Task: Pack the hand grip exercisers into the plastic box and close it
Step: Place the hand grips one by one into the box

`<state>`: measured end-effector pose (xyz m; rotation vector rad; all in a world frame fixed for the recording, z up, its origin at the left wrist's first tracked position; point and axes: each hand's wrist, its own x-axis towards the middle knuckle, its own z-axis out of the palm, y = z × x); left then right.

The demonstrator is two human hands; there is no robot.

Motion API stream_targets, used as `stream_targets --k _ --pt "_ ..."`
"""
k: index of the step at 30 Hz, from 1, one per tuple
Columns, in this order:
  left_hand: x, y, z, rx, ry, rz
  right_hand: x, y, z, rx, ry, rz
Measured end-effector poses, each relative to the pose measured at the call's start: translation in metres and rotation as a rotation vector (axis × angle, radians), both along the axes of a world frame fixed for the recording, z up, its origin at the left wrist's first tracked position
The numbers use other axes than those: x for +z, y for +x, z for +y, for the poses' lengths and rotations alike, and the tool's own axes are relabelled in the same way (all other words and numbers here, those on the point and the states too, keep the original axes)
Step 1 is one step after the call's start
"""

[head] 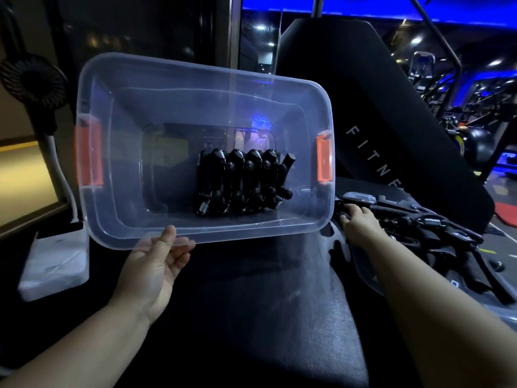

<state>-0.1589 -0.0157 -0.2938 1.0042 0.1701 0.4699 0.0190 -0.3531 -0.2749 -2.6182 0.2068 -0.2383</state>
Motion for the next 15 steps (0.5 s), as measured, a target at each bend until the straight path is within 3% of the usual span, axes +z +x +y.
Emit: stream_targets --k 15 --pt "-0.003 0.004 0.001 0.004 -0.015 -0.011 0.004 0.008 -0.006 -0.052 -0.075 -0.021"
